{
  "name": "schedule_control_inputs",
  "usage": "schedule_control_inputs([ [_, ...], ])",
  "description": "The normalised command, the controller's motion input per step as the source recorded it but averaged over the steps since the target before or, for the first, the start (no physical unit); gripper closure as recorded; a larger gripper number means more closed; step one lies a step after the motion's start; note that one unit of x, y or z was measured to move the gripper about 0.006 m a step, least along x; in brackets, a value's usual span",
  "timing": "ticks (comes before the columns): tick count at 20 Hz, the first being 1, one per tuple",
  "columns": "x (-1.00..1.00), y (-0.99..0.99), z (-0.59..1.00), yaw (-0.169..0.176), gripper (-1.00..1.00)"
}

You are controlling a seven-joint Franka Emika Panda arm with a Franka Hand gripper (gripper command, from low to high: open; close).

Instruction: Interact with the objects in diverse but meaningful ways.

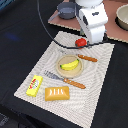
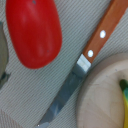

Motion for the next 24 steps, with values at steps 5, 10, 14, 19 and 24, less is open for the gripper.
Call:
schedule_control_inputs([
  [5,-0.22,0.22,-0.21,0.051,-1.00],
  [10,-0.19,0.27,-0.28,0.054,-1.00],
  [14,0.00,0.33,-0.19,0.041,-1.00],
  [19,0.00,0.33,-0.18,0.031,-1.00],
  [24,0.00,0.34,-0.17,0.027,-1.00],
])
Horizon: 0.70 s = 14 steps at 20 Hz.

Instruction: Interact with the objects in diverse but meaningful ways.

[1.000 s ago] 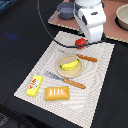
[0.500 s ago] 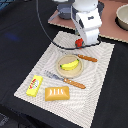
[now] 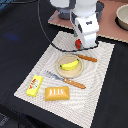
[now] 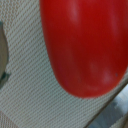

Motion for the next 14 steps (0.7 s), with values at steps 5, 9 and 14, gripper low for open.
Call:
schedule_control_inputs([
  [5,0.00,0.28,-0.18,0.022,1.00],
  [9,0.00,0.27,-0.18,0.019,1.00],
  [14,0.00,0.25,-0.14,0.019,1.00],
])
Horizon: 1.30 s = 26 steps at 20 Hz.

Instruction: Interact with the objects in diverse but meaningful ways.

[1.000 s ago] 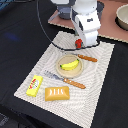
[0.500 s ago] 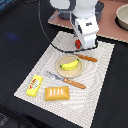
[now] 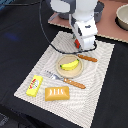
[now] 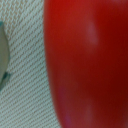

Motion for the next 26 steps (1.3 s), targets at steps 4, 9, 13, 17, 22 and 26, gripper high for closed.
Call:
schedule_control_inputs([
  [4,0.04,0.26,-0.02,0.021,1.00],
  [9,-0.12,0.21,0.85,-0.004,1.00],
  [13,-0.76,-0.18,0.95,-0.067,1.00],
  [17,-0.81,-0.23,0.68,-0.043,1.00],
  [22,-0.87,-0.28,0.36,-0.024,1.00],
  [26,-0.89,-0.43,-0.08,-0.005,1.00],
])
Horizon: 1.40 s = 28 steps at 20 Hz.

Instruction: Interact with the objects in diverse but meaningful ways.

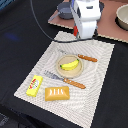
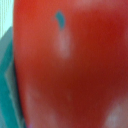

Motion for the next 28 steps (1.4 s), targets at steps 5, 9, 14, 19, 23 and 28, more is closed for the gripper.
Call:
schedule_control_inputs([
  [5,-0.92,-0.55,-0.34,-0.008,1.00],
  [9,-0.97,-0.63,-0.50,0.000,1.00],
  [14,-0.97,-0.62,-0.48,0.000,1.00],
  [19,-0.95,-0.57,-0.24,-0.005,1.00],
  [23,-0.92,-0.51,0.00,-0.019,1.00],
  [28,-0.79,-0.36,-0.08,-0.010,1.00],
])
